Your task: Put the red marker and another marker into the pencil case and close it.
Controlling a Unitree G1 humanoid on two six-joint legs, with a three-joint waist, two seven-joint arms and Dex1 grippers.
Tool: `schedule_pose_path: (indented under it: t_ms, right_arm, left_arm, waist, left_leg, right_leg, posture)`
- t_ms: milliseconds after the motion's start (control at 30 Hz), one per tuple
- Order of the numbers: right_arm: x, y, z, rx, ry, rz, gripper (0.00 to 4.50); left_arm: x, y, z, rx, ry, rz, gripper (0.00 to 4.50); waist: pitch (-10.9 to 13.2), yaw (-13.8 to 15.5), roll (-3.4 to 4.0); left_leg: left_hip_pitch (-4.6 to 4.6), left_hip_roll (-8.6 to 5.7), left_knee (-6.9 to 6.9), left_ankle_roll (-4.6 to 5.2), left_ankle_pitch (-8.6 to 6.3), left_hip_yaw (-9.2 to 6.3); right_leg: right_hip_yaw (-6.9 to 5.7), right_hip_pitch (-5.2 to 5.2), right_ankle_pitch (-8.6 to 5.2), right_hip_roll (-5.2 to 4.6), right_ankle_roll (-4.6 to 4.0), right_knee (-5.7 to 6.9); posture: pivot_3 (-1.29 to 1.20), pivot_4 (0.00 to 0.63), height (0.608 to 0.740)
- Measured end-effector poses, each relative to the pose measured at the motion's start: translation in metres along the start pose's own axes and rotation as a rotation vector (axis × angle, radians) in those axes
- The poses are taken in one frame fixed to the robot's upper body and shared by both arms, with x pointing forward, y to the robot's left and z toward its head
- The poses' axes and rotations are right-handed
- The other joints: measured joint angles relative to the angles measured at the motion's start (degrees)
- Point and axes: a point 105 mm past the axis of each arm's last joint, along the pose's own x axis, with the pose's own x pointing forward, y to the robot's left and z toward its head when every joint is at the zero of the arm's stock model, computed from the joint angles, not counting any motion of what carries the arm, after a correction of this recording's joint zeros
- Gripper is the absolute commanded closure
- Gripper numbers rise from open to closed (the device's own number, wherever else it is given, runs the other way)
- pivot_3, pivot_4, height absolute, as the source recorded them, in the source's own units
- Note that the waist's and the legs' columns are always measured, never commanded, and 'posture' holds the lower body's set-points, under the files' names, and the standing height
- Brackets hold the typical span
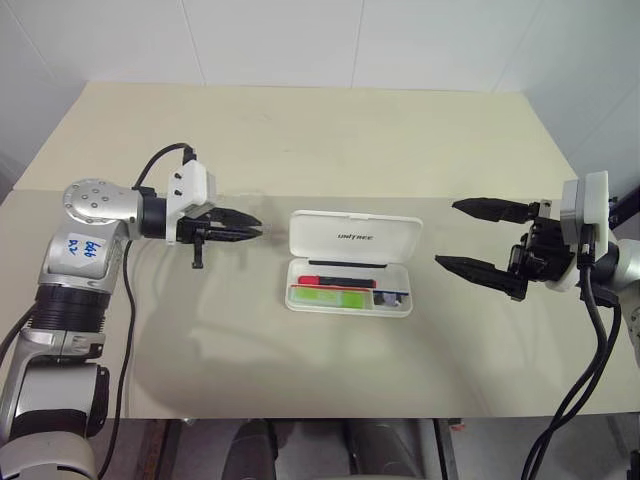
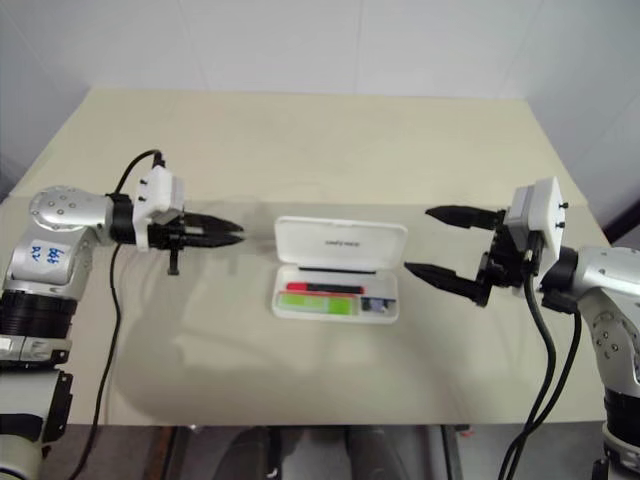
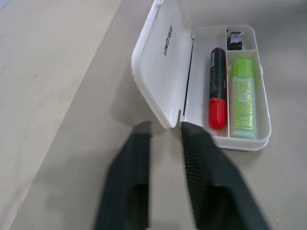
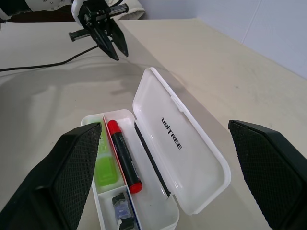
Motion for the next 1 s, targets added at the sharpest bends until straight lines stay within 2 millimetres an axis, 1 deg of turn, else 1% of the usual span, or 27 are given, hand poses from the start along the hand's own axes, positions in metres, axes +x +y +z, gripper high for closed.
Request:
schedule_pose_path:
  t_ms: [67, 167, 233, 367, 533, 667, 800, 900, 1000]
  right_arm:
    - [0.000, 0.000, 0.000, -0.001, -0.001, -0.004, 0.00]
    - [0.000, 0.000, 0.001, -0.002, -0.004, -0.007, 0.00]
    - [0.001, 0.001, 0.002, -0.007, -0.008, -0.004, 0.00]
    - [0.002, 0.001, 0.003, -0.009, -0.010, -0.015, 0.00]
    - [0.004, 0.003, 0.005, -0.013, -0.027, -0.019, 0.00]
    - [0.005, 0.004, 0.006, -0.019, -0.029, -0.020, 0.00]
    - [0.005, 0.004, 0.007, -0.018, -0.032, -0.029, 0.00]
    - [0.006, 0.004, 0.006, -0.015, -0.036, -0.032, 0.00]
    - [0.006, 0.004, 0.006, -0.013, -0.040, -0.034, 0.00]
  left_arm:
    - [0.005, 0.002, 0.001, -0.011, -0.023, 0.005, 4.47]
    - [0.014, 0.013, 0.003, -0.038, -0.066, 0.059, 4.47]
    - [0.021, 0.025, 0.005, -0.030, -0.078, 0.121, 4.47]
    - [0.036, 0.033, 0.012, -0.033, -0.114, 0.164, 4.47]
    - [0.063, 0.022, 0.017, -0.051, -0.173, 0.101, 4.47]
    - [0.066, 0.018, 0.020, -0.048, -0.188, 0.061, 4.47]
    - [0.068, 0.006, 0.022, -0.055, -0.178, -0.027, 4.47]
    - [0.068, -0.010, 0.021, -0.042, -0.143, -0.116, 4.47]
    - [0.073, -0.031, 0.012, -0.037, -0.082, -0.210, 4.47]
  waist:
    - [0.0, 0.1, 0.00]
    - [0.0, 0.3, 0.00]
    - [0.0, 0.6, 0.00]
    - [0.0, 1.1, 0.00]
    - [0.0, 1.4, 0.00]
    - [0.0, 1.4, 0.00]
    - [0.0, 1.4, 0.00]
    - [0.0, 1.3, 0.02]
    - [0.0, 1.3, 0.03]
  left_leg:
    - [0.00, 0.00, 0.02, 0.00, 0.00, 0.00]
    - [-0.01, -0.01, 0.07, 0.00, 0.00, -0.02]
    - [-0.02, -0.01, 0.08, 0.00, 0.00, -0.02]
    - [-0.02, -0.01, 0.05, 0.00, 0.00, 0.00]
    - [-0.03, -0.01, 0.05, 0.00, 0.00, -0.01]
    - [0.00, -0.01, 0.04, -0.01, 0.01, -0.01]
    - [-0.02, -0.02, 0.05, -0.01, 0.01, 0.00]
    - [0.00, -0.02, 0.00, -0.01, 0.01, 0.00]
    - [0.01, -0.01, 0.01, -0.02, 0.01, -0.01]
  right_leg:
    - [0.00, 0.01, 0.00, 0.00, 0.00, 0.00]
    - [0.00, 0.02, 0.01, 0.00, 0.02, 0.01]
    - [0.00, 0.02, 0.02, 0.00, 0.04, 0.01]
    - [0.01, 0.01, 0.02, 0.00, 0.04, 0.00]
    - [0.01, 0.01, 0.02, 0.01, 0.04, -0.01]
    - [0.01, 0.01, 0.02, 0.02, 0.04, 0.01]
    - [0.02, 0.02, 0.02, 0.01, 0.04, 0.00]
    - [0.02, 0.01, 0.02, 0.02, 0.04, -0.01]
    - [0.03, 0.02, 0.02, 0.01, 0.04, -0.01]
  posture:
    - [0.00, 0.150, 0.740]
    - [0.00, 0.150, 0.740]
    - [0.00, 0.150, 0.740]
    - [0.00, 0.150, 0.740]
    - [0.00, 0.150, 0.740]
    - [0.00, 0.150, 0.740]
    - [0.00, 0.150, 0.740]
    - [0.00, 0.150, 0.740]
    - [0.00, 0.150, 0.740]
